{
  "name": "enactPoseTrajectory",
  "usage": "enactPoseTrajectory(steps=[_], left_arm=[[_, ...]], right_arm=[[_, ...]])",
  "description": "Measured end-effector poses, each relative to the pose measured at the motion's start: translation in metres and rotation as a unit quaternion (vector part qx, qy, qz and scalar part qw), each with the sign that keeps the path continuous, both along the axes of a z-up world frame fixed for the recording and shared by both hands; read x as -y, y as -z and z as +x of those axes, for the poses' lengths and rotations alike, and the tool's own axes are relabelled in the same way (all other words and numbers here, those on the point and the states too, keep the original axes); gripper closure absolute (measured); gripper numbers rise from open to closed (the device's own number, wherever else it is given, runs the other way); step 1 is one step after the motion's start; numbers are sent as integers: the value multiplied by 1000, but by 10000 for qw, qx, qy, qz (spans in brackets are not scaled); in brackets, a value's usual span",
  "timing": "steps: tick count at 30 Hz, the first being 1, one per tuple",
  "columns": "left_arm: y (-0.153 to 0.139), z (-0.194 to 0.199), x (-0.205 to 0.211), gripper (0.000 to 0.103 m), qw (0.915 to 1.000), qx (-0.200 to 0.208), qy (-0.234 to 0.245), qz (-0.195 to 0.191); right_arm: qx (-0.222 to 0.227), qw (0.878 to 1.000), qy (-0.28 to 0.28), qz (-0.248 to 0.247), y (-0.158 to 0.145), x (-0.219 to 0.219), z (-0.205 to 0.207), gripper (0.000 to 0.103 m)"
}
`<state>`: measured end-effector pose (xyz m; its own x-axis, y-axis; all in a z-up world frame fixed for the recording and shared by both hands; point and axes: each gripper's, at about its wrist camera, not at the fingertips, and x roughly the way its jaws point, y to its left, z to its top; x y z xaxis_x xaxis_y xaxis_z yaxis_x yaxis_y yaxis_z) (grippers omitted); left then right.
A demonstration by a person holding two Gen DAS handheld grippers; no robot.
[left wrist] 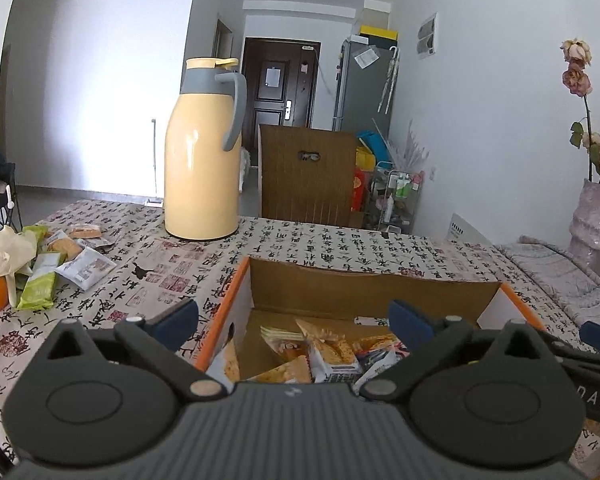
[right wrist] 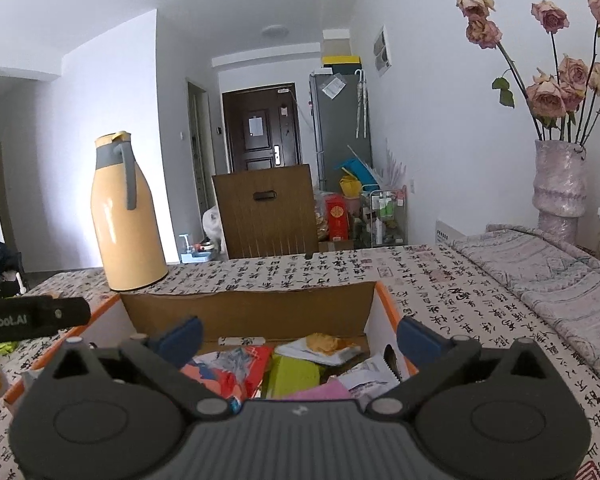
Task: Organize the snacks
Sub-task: 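Move both tools back toward the last snacks beside the box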
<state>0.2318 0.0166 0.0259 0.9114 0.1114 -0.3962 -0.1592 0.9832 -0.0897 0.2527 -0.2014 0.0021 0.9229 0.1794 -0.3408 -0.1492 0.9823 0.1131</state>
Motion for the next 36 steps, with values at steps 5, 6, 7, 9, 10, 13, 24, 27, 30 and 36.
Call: enactPoseTrajectory(steps=[5,6,7,9,10,13,24,27,30,36], left_arm=[[-3,-2,1,0,10000,18,-40,3],[-5,-3,1,0,10000,22,-56,2],[-7,-3,2,0,10000,25,-62,-5],[-13,-6,3,0,10000,37,-63,-8],[-15,-8,3,0,10000,43,-67,3],[-21,-17,7,0,10000,7,-83,39],[-27,-66,4,0,9999,-8,-58,85],[-23,-79,1,0,9999,-55,-48,103],[-18,-89,-3,0,9998,-127,-49,112],[-3,-105,-14,0,9994,-331,-7,81]], right_arm=[[62,10000,-9,-7,-5,0,-2,0],[92,10000,-1,-6,-8,1,-3,0],[121,9999,10,-12,-11,1,-5,0],[167,9999,23,-30,-17,1,-8,0],[192,9998,30,-42,-19,1,-10,0],[257,9996,12,-96,-28,2,-18,0],[350,9992,-157,-110,-43,0,-69,0],[281,9993,-214,-93,-39,-1,-82,0],[183,9994,-272,-82,-32,-3,-94,0],[-48,9992,-387,-112,-18,-10,-113,0]])
